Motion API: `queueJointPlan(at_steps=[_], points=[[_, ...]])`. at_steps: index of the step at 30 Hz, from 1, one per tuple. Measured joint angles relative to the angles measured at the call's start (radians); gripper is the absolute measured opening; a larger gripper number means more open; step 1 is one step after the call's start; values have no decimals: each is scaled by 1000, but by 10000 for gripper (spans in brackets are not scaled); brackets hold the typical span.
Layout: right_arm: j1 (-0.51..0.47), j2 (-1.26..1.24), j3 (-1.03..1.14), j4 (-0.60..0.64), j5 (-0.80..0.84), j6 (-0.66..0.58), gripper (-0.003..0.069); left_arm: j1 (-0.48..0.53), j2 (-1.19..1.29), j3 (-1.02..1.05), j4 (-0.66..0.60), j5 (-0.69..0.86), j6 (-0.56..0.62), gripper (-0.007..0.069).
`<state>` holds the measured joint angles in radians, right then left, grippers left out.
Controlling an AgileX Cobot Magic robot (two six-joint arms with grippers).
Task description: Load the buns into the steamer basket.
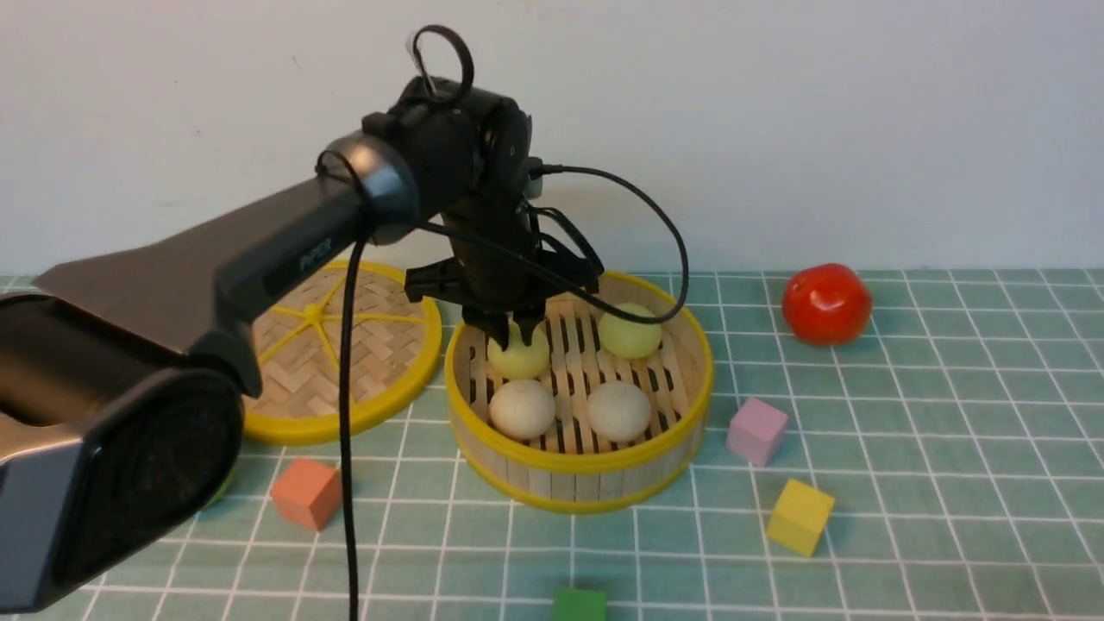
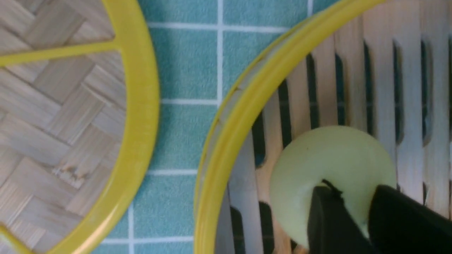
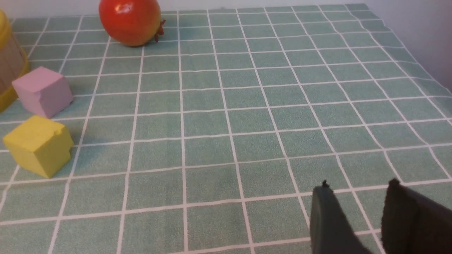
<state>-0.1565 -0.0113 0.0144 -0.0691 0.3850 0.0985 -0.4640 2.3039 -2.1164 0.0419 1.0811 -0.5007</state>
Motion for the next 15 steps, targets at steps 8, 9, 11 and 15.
queueJointPlan(at_steps=[8, 9, 11, 15], points=[[0, 0, 0, 0, 0, 0, 238, 0, -156, 0, 1, 146, 19, 435], [0, 0, 0, 0, 0, 0, 238, 0, -163, 0, 1, 148, 20, 435], [0, 0, 0, 0, 0, 0, 238, 0, -242, 0, 1, 154, 31, 437], [0, 0, 0, 0, 0, 0, 238, 0, -448, 46, -24, 156, 68, 382]])
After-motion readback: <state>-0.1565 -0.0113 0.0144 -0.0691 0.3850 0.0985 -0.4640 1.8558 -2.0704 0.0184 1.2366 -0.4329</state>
